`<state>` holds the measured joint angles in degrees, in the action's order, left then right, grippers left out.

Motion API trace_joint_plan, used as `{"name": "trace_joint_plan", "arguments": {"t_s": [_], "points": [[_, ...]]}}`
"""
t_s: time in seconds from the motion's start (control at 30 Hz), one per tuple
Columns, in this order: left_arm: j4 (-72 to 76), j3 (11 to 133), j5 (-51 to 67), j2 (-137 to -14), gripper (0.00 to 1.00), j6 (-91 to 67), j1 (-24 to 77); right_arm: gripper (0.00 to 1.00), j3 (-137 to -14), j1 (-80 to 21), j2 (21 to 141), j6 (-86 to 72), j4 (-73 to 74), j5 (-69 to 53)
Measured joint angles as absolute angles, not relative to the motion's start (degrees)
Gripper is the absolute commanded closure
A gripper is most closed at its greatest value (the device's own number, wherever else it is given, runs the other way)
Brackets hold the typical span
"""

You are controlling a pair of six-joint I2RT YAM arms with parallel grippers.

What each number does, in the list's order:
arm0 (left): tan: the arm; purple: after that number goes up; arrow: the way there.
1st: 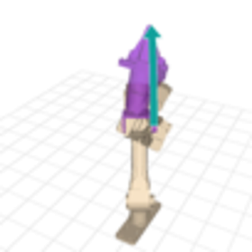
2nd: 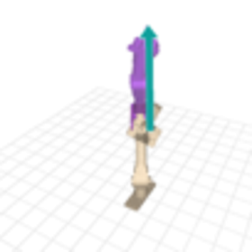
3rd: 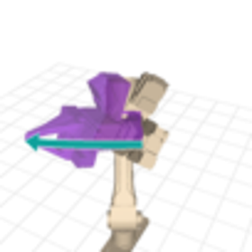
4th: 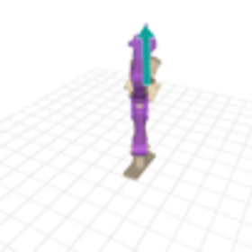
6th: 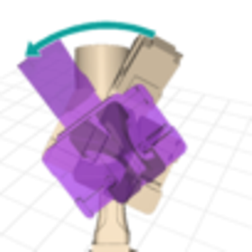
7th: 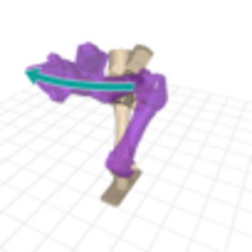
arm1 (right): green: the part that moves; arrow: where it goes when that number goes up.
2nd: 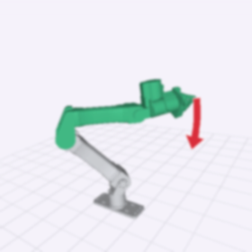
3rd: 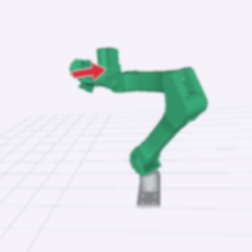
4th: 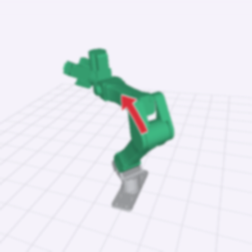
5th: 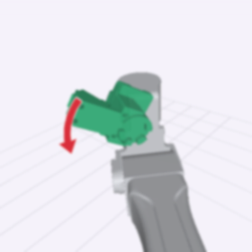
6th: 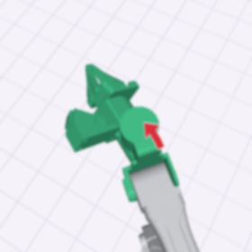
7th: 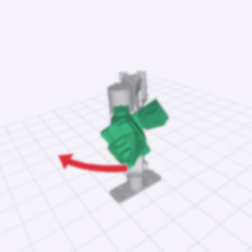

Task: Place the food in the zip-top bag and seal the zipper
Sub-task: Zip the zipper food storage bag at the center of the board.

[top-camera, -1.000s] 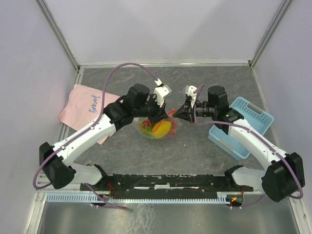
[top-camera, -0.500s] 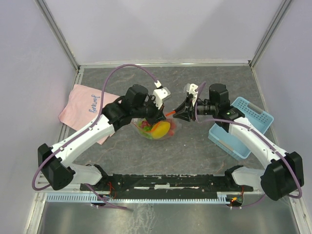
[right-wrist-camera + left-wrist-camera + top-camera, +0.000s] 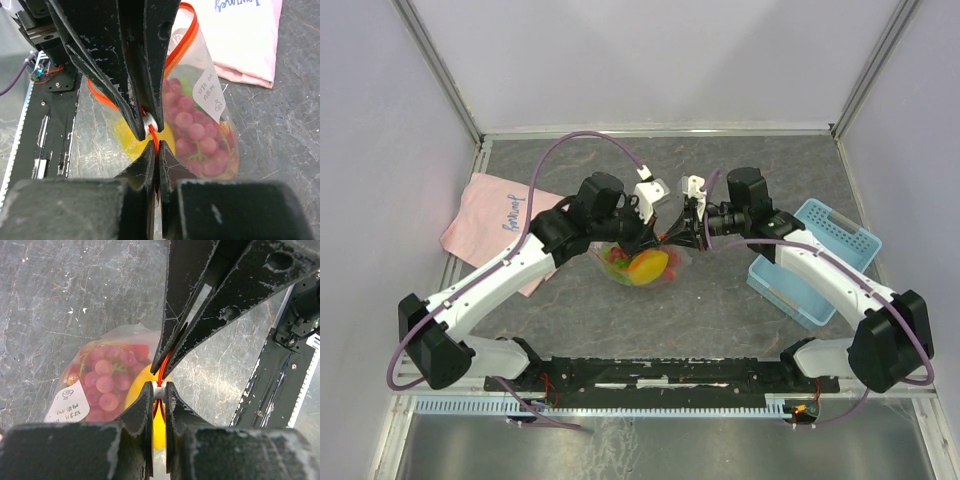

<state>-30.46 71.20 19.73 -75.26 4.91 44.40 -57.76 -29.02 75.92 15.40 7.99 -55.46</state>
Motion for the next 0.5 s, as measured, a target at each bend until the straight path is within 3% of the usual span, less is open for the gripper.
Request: {"name": "trace_joint_plan", "arguments": {"t_s": [0.5], "points": [[-30.8, 71.2, 12.6, -73.0, 0.97, 4.9, 44.5, 0.98, -58.1, -28.9, 70.1, 15.3, 11.2, -45.0]]}}
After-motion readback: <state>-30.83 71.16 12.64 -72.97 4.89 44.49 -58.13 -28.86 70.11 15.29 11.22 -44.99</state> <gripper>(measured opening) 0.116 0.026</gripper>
